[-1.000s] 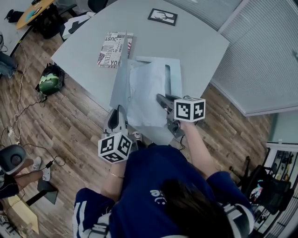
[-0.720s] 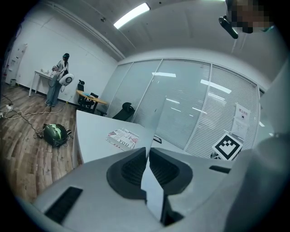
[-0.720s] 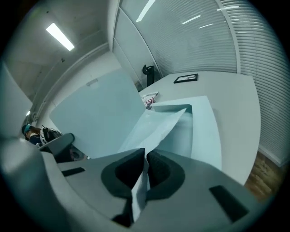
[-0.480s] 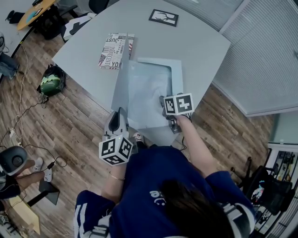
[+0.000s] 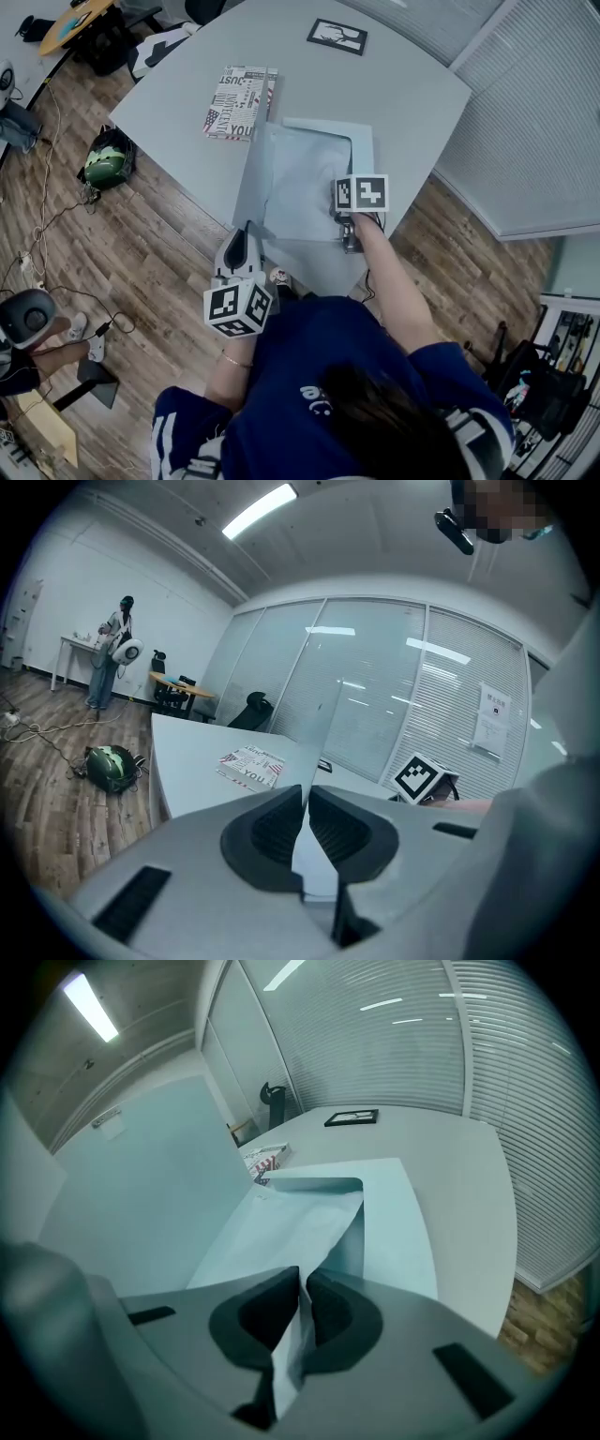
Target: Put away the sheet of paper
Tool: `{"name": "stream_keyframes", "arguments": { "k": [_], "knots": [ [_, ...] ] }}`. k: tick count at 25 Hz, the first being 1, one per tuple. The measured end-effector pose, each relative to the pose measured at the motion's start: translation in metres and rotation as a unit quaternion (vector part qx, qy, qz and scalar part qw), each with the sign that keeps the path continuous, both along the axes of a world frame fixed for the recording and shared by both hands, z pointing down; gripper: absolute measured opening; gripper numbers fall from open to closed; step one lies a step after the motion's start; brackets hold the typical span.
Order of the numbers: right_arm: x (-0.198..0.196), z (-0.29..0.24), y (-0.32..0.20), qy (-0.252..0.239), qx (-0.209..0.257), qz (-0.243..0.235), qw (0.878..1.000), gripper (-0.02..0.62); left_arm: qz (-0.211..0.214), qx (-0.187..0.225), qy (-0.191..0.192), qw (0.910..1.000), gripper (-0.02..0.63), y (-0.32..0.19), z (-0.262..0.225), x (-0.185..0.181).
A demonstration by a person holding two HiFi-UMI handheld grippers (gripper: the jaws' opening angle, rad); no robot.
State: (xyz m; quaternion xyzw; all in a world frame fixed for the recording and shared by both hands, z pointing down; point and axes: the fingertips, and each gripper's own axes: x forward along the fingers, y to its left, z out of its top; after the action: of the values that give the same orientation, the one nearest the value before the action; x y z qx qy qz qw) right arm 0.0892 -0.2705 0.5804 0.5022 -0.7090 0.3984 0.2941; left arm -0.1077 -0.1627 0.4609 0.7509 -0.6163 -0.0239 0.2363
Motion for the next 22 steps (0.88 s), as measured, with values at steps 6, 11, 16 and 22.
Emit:
{"name": "stream_keyframes", "arguments": {
  "k": [6, 11, 16, 22],
  "knots": [
    [0.001, 0.004, -0.014, 0.004, 0.003, 0.0, 1.0, 0.012, 0.002, 0.006, -0.002, 1.0, 0.026, -0.002, -0.002, -0.001],
    [-0.001, 0.006, -0.024, -0.014, 0.01, 0.012, 1.0, 0.011, -0.001, 0.005, -0.002, 1.0, 0.026, -0.002, 0.001, -0.005],
    [-0.001, 0.0, -0.034, -0.036, 0.033, 0.031, 0.998, 0.009, 0.003, 0.002, -0.006, 1.0, 0.025, 0.0, 0.002, -0.006],
    [-0.002, -0.004, -0.043, -0.061, 0.064, 0.044, 0.995, 0.009, 0.008, 0.002, -0.01, 0.9999, 0.025, -0.001, 0.002, -0.005]
  ]
}}
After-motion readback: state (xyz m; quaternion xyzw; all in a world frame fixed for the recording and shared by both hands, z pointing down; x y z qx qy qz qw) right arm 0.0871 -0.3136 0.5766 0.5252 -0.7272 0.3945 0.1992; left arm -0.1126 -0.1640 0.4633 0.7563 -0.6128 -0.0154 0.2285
